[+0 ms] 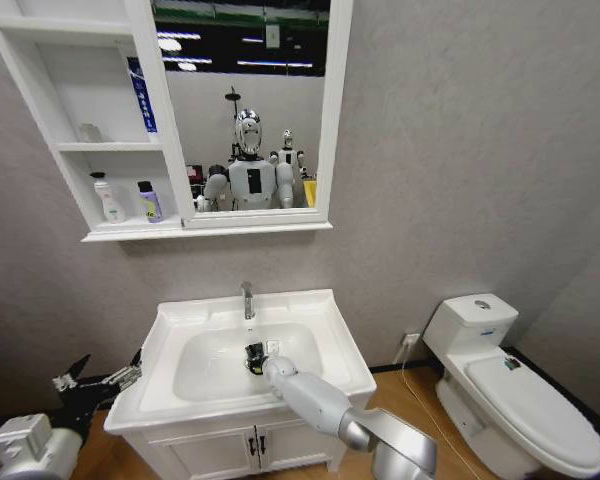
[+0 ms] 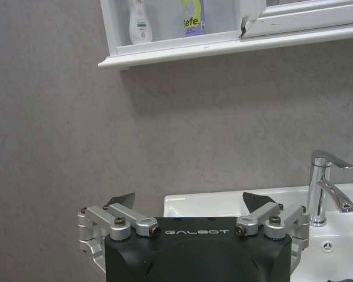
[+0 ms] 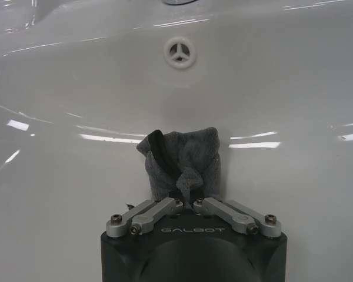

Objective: Move facial cleanser and shampoo from washbasin to cabinet, then wipe washbasin with towel.

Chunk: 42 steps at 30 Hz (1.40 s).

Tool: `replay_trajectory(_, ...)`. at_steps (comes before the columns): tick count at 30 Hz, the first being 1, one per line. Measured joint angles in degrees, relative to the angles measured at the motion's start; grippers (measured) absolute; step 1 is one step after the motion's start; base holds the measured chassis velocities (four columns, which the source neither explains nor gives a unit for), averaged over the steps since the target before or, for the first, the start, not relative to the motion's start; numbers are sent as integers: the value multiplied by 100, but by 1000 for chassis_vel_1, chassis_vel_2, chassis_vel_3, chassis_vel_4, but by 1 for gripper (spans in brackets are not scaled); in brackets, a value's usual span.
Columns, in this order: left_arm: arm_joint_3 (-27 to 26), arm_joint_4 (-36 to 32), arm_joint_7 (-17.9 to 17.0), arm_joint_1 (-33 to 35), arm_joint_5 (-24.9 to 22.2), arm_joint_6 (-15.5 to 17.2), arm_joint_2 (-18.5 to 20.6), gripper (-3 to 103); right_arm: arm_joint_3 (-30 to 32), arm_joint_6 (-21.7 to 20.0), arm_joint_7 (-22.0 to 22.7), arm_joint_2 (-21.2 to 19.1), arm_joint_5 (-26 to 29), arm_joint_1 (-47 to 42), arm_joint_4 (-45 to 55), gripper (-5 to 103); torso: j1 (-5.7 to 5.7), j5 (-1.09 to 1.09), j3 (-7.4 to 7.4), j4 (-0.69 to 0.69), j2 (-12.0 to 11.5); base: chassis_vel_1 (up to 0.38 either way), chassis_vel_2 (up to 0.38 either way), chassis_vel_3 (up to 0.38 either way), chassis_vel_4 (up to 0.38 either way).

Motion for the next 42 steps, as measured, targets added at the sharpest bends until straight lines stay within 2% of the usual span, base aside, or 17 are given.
replay_trajectory(6,0,0,0,0,0,0,0,100,-152,15,-278,-4,-43,96,66,3,0,0,1,4,-2,0,0,0,0)
replay_trajectory(9,0,0,0,0,0,0,0,100,-216,87,-589,-3,-145,120,88,3,1,1,2,5,-2,0,0,0,0)
replay_trajectory(13,0,0,0,0,0,0,0,100,-179,93,-612,-3,-215,65,70,3,1,2,0,5,-2,0,0,0,0)
replay_trajectory(16,0,0,0,0,0,0,0,100,-77,36,-449,-1,-276,7,93,3,0,3,-1,4,-1,0,0,0,0)
replay_trajectory(19,0,0,0,0,0,0,0,100,44,-217,140,-8,-293,-24,457,3,1,0,0,3,-2,0,0,0,0)
replay_trajectory(21,0,0,0,0,0,0,0,100,41,-276,290,-44,-252,-25,688,3,1,2,0,4,-2,0,0,0,0)
replay_trajectory(22,0,0,0,0,0,0,0,100,33,-338,418,-204,-189,-22,944,3,1,4,0,9,-1,0,0,0,0)
replay_trajectory(23,0,0,0,0,0,0,0,100,33,-338,418,-204,-189,-22,944,3,1,4,0,9,-1,0,0,0,0)
replay_trajectory(26,0,0,-1,0,0,0,0,100,20,-380,564,-592,-162,14,1213,3,1,0,0,0,-1,0,0,0,0)
replay_trajectory(30,0,0,-1,0,0,0,0,100,30,-386,583,-626,-110,43,1235,3,0,1,-1,1,-1,0,0,0,0)
replay_trajectory(33,0,0,-1,0,0,0,0,100,3,-352,466,-235,-101,32,969,3,0,1,-1,2,-1,0,0,0,0)
replay_trajectory(34,0,0,-1,0,0,0,0,100,3,-352,466,-235,-101,32,969,3,0,1,-1,2,-1,0,0,0,0)
replay_trajectory(35,0,0,0,0,0,0,0,100,-12,-317,375,-69,-112,14,827,3,0,4,-1,8,0,0,0,0,0)
replay_trajectory(37,0,0,0,0,0,0,0,100,-20,-274,298,-27,-146,4,690,3,0,4,-1,9,0,0,0,0,0)
replay_trajectory(38,0,0,0,0,0,0,0,100,-26,-155,64,-1,-261,-14,371,3,-1,1,-1,6,0,29,50,25,2)
replay_trajectory(39,0,0,0,0,0,0,0,100,-26,-155,64,-1,-261,-14,371,3,-1,1,-1,6,0,29,50,25,2)
replay_trajectory(42,0,0,0,0,0,0,0,100,-150,71,-303,3,-397,21,202,3,-1,0,-2,0,0,0,0,0,0)
